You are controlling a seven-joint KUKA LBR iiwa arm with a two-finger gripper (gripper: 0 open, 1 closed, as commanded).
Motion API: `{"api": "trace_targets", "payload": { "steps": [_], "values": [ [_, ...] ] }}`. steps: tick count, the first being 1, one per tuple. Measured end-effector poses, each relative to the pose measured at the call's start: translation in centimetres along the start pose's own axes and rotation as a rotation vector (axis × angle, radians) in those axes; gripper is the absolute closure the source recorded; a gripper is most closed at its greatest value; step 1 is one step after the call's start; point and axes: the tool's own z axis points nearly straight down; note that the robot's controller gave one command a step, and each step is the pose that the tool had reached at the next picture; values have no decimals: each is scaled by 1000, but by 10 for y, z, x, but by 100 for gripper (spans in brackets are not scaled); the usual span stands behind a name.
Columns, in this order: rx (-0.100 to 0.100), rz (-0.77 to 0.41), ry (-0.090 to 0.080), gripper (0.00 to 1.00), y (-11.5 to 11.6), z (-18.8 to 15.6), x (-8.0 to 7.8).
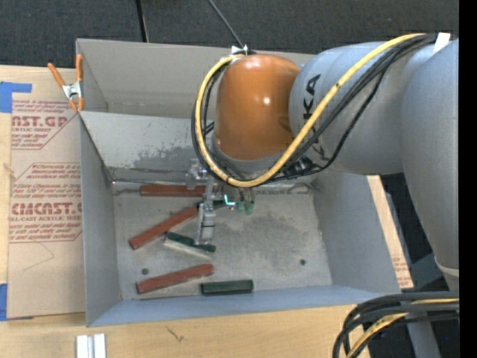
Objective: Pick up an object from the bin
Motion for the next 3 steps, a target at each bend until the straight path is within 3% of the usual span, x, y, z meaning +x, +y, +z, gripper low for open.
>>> {"api": "trace_targets", "payload": {
  "steps": [1,2,3],
  "values": [
    [-1,1,-7,0,-1,-4,-2],
    [-2,-19,-13,0,-3,49,-1],
    [-1,162,-5,100,-40,122,18]
  ]
}}
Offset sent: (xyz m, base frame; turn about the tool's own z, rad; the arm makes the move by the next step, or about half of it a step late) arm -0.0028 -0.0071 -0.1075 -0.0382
